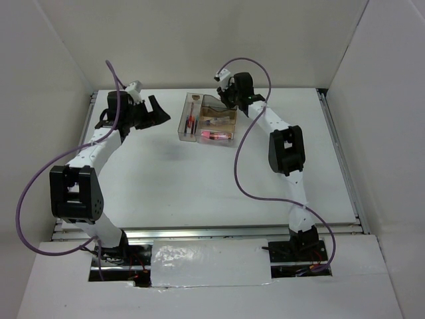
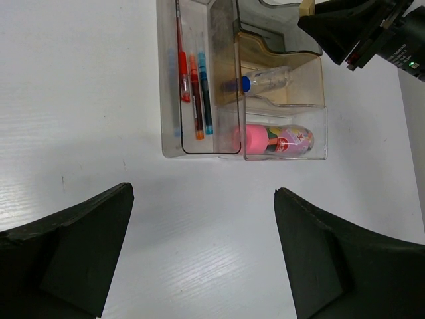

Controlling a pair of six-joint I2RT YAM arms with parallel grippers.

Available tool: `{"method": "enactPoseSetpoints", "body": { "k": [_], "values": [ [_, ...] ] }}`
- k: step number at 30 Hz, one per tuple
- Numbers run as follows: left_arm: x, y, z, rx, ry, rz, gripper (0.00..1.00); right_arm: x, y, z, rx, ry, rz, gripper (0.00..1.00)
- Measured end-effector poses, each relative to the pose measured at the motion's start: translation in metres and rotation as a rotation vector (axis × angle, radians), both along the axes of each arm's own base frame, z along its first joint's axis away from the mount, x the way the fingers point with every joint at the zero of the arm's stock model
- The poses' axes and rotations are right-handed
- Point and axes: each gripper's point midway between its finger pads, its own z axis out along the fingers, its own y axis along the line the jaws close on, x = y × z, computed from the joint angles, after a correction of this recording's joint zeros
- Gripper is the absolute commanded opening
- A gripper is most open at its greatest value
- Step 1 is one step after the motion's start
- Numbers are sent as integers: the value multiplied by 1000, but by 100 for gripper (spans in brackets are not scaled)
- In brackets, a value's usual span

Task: Sort the stationery into containers
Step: Place the stationery in the storage box.

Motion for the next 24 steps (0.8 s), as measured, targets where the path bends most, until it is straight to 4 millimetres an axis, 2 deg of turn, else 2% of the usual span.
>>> {"method": "enactPoseSetpoints", "body": {
  "k": [3, 4, 7, 10, 14, 16, 18, 19, 21, 24],
  "values": [
    [1, 0, 1, 4, -4, 1, 99, -1, -2, -6, -9, 11, -6, 43],
    [1, -1, 1, 5, -4, 1, 99, -2, -3, -7, -9, 13, -9, 62],
    [1, -1, 1, 8, -3, 3, 99, -2, -5, -12, -21, 17, -13, 78],
    [1, 0, 0, 11, -3, 6, 99, -3, -6, -14, -27, 19, -15, 84],
    [2, 2, -1, 29, -8, 10, 99, -5, -5, -16, -9, 43, -28, 87],
    [1, 5, -1, 46, -4, 12, 99, -13, -4, -17, 21, 97, -41, 87],
    [2, 9, 0, 71, -6, 17, 99, -26, -1, -8, 59, 159, -47, 90],
    [2, 13, 2, 87, -7, 22, 99, -33, -1, 1, 78, 178, -52, 91],
    [1, 23, 6, 108, -9, 40, 99, -58, -6, 33, 113, 194, -60, 96],
    [-1, 49, 13, 147, -2, 86, 99, -110, -29, 113, 167, 138, -75, 100]
  ]
}}
